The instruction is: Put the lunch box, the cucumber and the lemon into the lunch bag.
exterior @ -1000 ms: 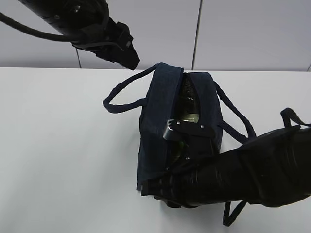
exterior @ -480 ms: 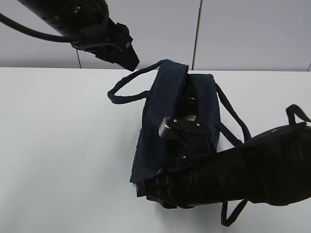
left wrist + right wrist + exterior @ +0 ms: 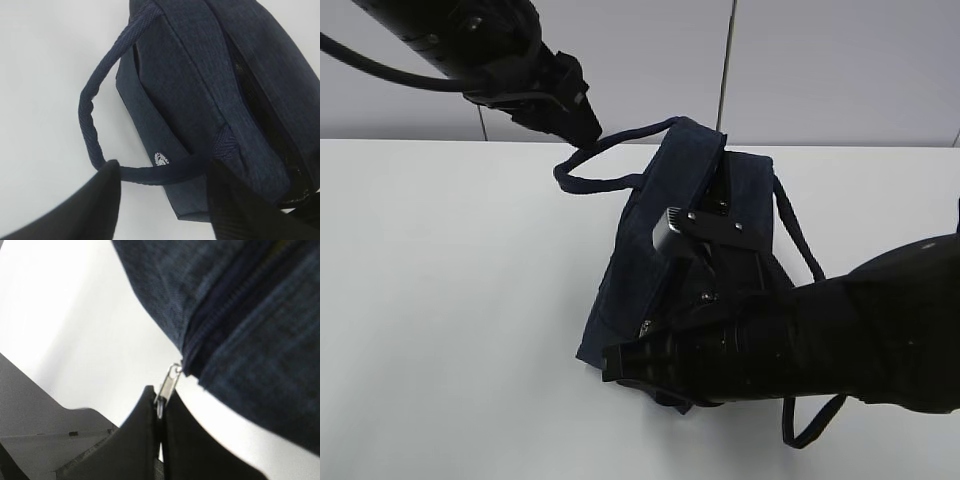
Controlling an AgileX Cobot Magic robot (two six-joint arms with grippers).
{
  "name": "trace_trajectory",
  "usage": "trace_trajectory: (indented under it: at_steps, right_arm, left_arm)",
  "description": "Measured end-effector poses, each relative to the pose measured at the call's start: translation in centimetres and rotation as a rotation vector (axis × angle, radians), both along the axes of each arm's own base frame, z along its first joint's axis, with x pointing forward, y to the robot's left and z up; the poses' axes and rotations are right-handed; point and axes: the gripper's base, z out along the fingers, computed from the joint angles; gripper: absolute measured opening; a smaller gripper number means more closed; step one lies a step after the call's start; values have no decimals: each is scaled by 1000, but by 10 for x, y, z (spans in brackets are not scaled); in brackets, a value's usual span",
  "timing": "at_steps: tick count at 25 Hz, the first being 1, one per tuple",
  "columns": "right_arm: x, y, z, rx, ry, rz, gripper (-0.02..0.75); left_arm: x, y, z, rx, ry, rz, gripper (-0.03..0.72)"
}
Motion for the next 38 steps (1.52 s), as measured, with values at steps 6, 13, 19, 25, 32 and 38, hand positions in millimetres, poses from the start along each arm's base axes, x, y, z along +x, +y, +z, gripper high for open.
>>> trace_trajectory:
  at_steps: [6,13,19,25,32,38]
  right_arm:
    - [-2,-1,10,20,-27,3,0]
    - [-5,-6,31,57,-86,-5,0]
    - [-4,-15,45,54,-141,-53,0]
    - [-3,-22,53,26,-192,-96,0]
    - [-2,-23,53,1,-216,-90,0]
    - [-2,-23,53,-17,-237,-73,0]
  left_arm:
    - [0,0,0,4,-2,-1,384]
    - [0,0,0,6,2,-2,384]
    - [0,1,-1,11,3,-3,384]
    - [0,1,-1,20,0,-5,384]
    - [-4,4,-10,51,43,-14,384]
    - [-15,11,-37,74,61,-3,384]
